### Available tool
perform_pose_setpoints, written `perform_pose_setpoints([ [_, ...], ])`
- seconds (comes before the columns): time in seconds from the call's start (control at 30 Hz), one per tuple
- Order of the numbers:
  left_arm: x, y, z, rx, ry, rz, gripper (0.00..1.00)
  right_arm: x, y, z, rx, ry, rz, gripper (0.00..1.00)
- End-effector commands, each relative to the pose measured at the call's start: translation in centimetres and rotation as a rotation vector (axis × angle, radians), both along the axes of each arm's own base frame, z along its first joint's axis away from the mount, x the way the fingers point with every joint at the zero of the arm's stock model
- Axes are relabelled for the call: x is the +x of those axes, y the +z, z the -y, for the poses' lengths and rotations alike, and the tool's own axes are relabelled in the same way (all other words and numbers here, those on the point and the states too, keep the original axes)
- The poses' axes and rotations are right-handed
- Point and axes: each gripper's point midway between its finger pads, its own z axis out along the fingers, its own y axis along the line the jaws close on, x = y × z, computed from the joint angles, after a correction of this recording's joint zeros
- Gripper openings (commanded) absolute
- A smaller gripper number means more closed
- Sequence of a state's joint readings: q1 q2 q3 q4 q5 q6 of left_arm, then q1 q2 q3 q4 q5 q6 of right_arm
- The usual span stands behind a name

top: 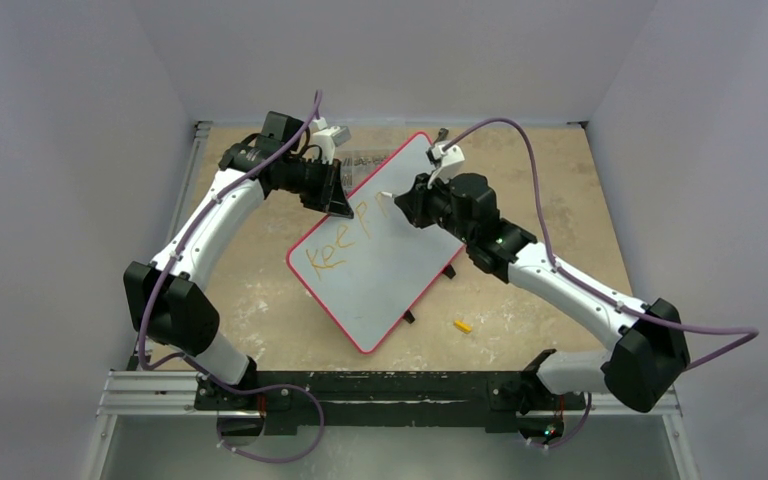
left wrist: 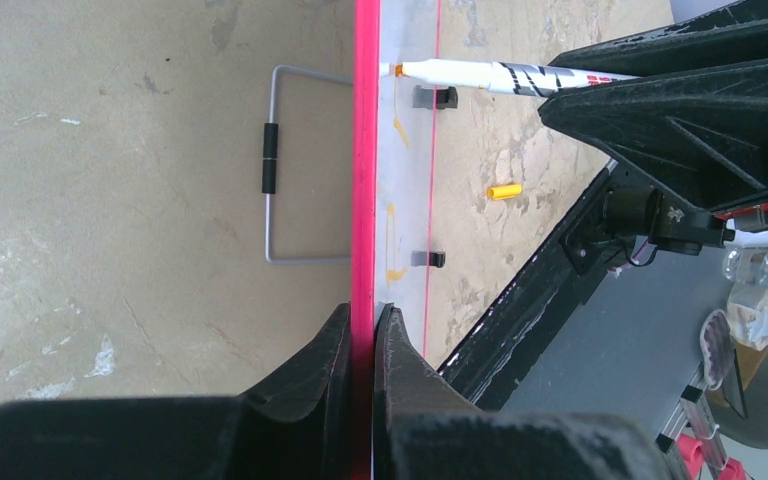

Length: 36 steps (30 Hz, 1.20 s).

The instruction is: Write a sentence on the whiteboard

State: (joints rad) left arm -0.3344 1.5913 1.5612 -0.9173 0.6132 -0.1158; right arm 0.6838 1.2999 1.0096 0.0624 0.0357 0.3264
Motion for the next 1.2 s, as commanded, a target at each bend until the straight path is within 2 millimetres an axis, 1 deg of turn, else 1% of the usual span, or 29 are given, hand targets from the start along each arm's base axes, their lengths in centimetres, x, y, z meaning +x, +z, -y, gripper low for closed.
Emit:
perform_pose_setpoints([
  [0.0, 1.4, -0.3, -2.2, 0.121, 0.056, 0.098, 0.0, -0.8, -1.8, 0.9, -0.01, -0.014, -0.04, 0.0],
  [0.1, 1.3, -0.4, -2.2, 0.123, 0.058, 0.097, 0.0, -1.7, -2.8, 1.3, -0.013, -0.001, -0.058, 0.0],
  [0.2, 1.3, -0.3, -2.2, 0.122, 0.057, 0.097, 0.0, -2.5, -3.3, 1.6, -0.011, 0.009, -0.072, 0.0],
  [0.33, 1.3, -0.3, -2.1, 0.118, 0.056, 0.097, 0.0, -2.7, -3.0, 1.5, 0.004, 0.015, -0.073, 0.0],
  [0.53, 1.2, -0.4, -2.1, 0.114, 0.052, 0.092, 0.0, -1.8, -1.1, 0.7, 0.025, 0.016, -0.05, 0.0],
  [0.8, 1.2, -0.3, -2.0, 0.112, 0.051, 0.095, 0.0, 0.4, 0.9, -0.1, 0.015, -0.016, -0.025, 0.0],
  [1.03, 1.2, -0.2, -2.1, 0.111, 0.052, 0.096, 0.0, 1.5, 1.1, -0.1, 0.002, -0.048, -0.02, 0.0],
  [1.17, 1.2, -0.1, -2.0, 0.11, 0.051, 0.099, 0.0, 1.5, 0.6, 0.3, -0.006, -0.066, -0.028, 0.0],
])
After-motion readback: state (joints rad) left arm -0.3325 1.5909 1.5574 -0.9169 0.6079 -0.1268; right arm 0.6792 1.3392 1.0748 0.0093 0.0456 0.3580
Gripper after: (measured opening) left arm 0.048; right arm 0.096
